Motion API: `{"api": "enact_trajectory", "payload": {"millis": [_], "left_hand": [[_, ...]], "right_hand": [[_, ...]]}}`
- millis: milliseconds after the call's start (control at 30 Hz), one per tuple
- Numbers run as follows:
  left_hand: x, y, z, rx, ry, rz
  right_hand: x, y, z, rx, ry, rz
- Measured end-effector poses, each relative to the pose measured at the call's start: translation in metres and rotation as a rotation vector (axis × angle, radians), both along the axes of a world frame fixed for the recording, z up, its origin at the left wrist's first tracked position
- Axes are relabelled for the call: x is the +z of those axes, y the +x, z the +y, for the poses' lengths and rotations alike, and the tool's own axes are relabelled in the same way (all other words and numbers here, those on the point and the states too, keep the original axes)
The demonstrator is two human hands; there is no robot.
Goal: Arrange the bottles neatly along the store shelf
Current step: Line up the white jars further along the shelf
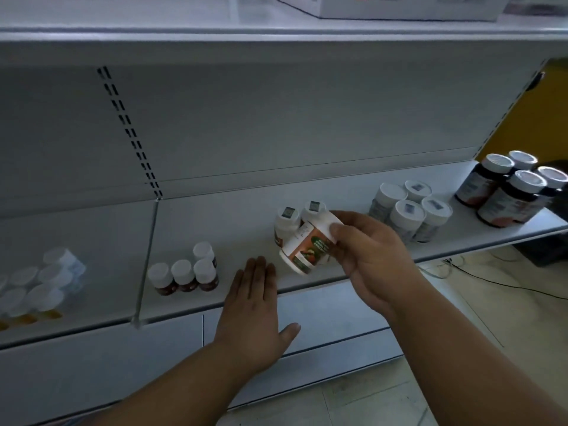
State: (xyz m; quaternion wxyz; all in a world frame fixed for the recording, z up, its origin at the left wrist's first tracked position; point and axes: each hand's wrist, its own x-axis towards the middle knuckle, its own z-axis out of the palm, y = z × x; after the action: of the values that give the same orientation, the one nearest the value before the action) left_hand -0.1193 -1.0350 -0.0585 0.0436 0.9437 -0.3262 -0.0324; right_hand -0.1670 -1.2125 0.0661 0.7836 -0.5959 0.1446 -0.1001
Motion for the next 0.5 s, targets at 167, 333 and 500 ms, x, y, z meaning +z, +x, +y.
{"api": "enact_trajectory", "payload": {"millis": [167,333,500], "left_hand": [[-0.001,0.001,0.002,-0.023,-0.007,-0.011],[-0.002,0.000,0.002,0.001,-0.048,-0.013],[0.002,0.000,0.000,0.020,-0.020,0.028]], "right_hand": [[-0.009,0.003,0.001,0.133,0.474,-0.059],[-0.014,0.005,0.007,0.173,0.544,0.065],[-0.015,0.000,0.009,0.235,0.613,0.140]]}}
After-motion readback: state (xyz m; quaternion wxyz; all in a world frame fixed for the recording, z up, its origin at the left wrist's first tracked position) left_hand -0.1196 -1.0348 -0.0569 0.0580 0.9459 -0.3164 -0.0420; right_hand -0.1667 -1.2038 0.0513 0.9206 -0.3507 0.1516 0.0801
